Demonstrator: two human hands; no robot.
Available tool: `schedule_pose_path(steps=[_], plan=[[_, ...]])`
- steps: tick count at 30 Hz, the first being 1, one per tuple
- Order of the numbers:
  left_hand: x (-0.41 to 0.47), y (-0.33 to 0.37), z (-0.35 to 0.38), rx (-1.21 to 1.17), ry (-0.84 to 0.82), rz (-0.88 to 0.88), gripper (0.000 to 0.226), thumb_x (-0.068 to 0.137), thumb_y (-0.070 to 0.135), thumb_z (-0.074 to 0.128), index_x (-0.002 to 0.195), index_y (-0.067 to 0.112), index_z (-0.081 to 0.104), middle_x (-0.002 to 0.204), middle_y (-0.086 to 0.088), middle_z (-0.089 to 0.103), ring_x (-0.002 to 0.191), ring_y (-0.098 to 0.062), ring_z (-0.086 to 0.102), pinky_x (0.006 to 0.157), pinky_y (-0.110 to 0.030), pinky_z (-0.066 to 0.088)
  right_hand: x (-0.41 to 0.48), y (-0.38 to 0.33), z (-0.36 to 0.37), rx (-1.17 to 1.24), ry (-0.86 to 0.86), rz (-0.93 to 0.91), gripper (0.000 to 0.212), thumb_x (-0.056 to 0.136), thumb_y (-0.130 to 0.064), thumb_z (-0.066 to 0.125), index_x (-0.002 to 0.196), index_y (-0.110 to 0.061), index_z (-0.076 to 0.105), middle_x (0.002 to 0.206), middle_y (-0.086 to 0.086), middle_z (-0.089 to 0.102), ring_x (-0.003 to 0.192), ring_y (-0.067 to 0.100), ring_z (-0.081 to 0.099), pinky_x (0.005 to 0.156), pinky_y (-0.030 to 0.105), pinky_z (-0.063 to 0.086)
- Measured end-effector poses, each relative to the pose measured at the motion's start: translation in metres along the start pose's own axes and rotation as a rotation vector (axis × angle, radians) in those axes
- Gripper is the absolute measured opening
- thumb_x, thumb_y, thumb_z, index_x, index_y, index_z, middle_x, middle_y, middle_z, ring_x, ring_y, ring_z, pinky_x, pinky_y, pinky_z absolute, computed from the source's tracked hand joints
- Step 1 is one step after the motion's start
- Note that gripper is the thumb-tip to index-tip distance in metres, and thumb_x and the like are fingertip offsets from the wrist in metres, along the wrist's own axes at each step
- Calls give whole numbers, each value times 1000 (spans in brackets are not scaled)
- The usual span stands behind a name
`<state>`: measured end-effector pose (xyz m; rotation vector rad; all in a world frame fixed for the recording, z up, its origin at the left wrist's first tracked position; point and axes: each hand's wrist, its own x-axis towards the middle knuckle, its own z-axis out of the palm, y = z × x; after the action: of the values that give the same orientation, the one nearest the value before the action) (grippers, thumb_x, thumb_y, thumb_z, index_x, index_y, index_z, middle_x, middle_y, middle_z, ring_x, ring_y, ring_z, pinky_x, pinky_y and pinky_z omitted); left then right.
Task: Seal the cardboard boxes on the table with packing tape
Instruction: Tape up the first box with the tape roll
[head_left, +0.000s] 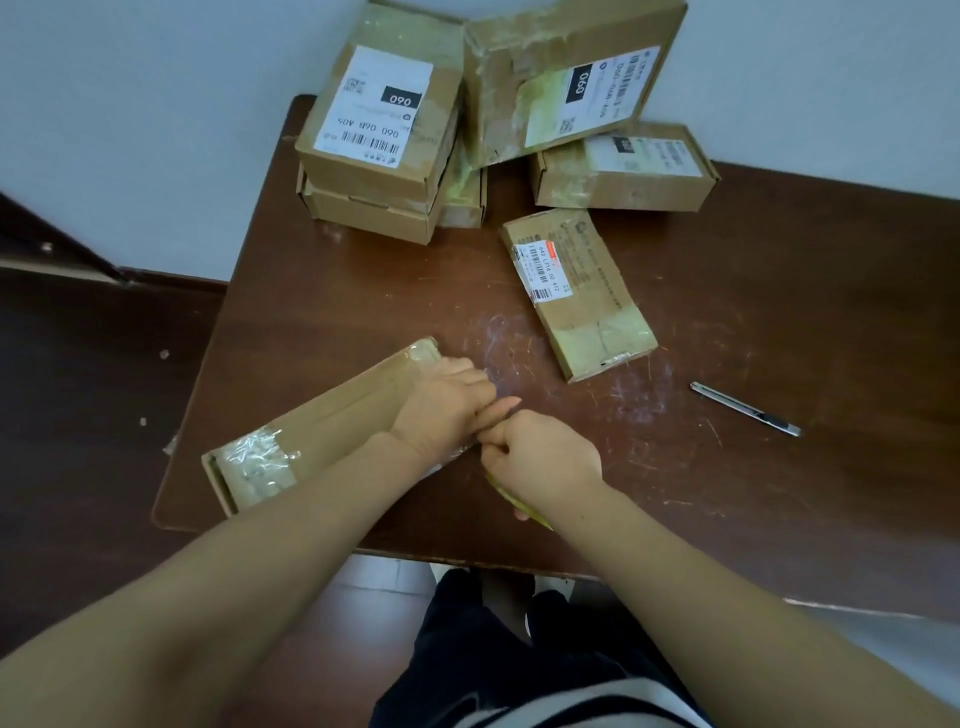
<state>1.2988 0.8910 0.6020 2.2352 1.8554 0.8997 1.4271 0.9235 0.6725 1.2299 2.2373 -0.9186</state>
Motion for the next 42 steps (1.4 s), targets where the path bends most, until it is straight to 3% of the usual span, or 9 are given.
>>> schedule_pose_path(steps=[4, 7, 10, 16, 20, 24, 30, 38, 42], plan=[[3, -2, -4, 14, -77, -64, 37, 78, 21, 76, 52, 6, 56, 53, -9, 53, 55, -24, 55, 64, -36, 52, -5, -1, 0, -1, -33, -3, 32, 97, -29, 36, 102, -29, 67, 50, -5, 59, 52, 9, 66, 50, 19, 39], [4, -22, -10, 169, 44, -453, 29, 77, 34, 75, 72, 9, 61, 81, -10, 60, 86, -30, 57, 94, -43, 37, -3, -2, -2, 9, -29, -1, 33, 97, -30, 35, 108, -30, 67, 49, -5, 60, 40, 7, 61, 50, 19, 43], [8, -26, -12, 189, -26, -584, 20, 78, 21, 69, 70, 5, 61, 90, -15, 56, 89, -37, 52, 80, -41, 35, -3, -4, -1, 11, -27, 1, 33, 97, -29, 36, 109, -30, 67, 54, -5, 64, 38, 7, 61, 49, 19, 44], [-3, -9, -18, 208, -98, -292, 46, 80, 51, 58, 62, 9, 61, 79, -11, 59, 83, -32, 59, 94, -45, 39, -4, -3, 1, -25, 0, -18, 32, 97, -31, 36, 108, -31, 66, 46, -6, 57, 41, 6, 61, 52, 18, 43], [-5, 0, -10, 106, -156, -200, 28, 75, 19, 79, 57, 5, 63, 61, -11, 59, 67, -30, 63, 98, -48, 45, -1, 0, 2, -26, 8, -49, 33, 97, -31, 35, 107, -30, 67, 51, -4, 62, 47, 6, 64, 56, 18, 46], [-13, 5, -14, -69, -87, -269, 15, 83, 11, 70, 93, -1, 73, 92, -17, 68, 99, -35, 61, 109, -54, 26, -2, 3, -4, 37, -26, -15, 35, 90, -36, 35, 93, -28, 69, 40, -3, 57, 57, 11, 66, 62, 24, 49], [-40, 12, -14, -225, -202, -299, 34, 99, 21, 47, 129, 10, 59, 140, -3, 51, 140, -9, 17, 119, -31, 1, 1, 11, -11, 260, -95, -38, 47, 89, -31, 48, 136, -32, 43, 127, 4, 58, 106, 26, 61, 91, 40, 49], [-39, 14, -11, -180, -185, -288, 18, 91, 19, 63, 99, 5, 71, 112, -6, 67, 136, -27, 38, 115, -51, 18, -10, 41, -2, 261, -7, -82, 54, 90, -48, 56, 139, -37, 37, 133, -8, 53, 76, 10, 62, 60, 7, 33], [-34, 16, -18, -210, -304, -373, 38, 97, 27, 52, 131, 11, 56, 150, 0, 37, 146, -14, 3, 118, -35, -4, -5, 38, -2, 253, 1, -83, 60, 91, -49, 56, 141, -25, 36, 133, -3, 53, 108, 20, 62, 67, 9, 41]])
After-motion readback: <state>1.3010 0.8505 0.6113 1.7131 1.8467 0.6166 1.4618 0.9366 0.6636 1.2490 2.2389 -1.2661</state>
